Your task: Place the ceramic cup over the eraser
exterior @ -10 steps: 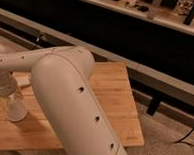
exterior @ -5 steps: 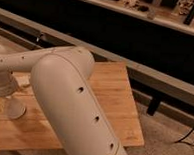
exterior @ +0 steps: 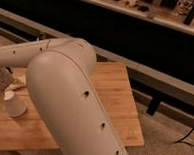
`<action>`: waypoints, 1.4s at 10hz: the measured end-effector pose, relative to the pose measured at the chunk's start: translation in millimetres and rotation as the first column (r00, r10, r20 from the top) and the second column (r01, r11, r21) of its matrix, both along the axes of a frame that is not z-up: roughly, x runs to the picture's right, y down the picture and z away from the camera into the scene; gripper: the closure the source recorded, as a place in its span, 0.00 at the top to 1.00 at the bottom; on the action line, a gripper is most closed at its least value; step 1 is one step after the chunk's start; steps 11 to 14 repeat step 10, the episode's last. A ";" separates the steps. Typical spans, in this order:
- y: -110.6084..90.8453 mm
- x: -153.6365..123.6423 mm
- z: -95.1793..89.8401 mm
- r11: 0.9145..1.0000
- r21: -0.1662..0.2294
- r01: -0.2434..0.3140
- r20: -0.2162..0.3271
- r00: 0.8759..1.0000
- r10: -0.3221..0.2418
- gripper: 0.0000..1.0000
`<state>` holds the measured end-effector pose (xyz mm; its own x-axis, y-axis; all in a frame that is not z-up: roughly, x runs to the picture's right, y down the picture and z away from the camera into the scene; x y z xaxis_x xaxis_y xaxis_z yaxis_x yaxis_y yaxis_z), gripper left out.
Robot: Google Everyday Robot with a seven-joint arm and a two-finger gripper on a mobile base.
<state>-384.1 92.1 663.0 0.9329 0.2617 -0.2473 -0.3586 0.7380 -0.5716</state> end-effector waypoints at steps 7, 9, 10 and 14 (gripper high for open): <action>-1.3 75.2 -23.7 0.969 0.146 -0.201 -0.241 0.942 0.232 0.80; 5.5 112.7 -23.7 0.933 0.206 -0.297 -0.332 0.875 0.352 0.80; 8.6 126.8 -23.9 0.917 0.228 -0.327 -0.362 0.846 0.391 0.80; 8.6 126.8 -23.9 0.917 0.228 -0.327 -0.362 0.846 0.391 0.80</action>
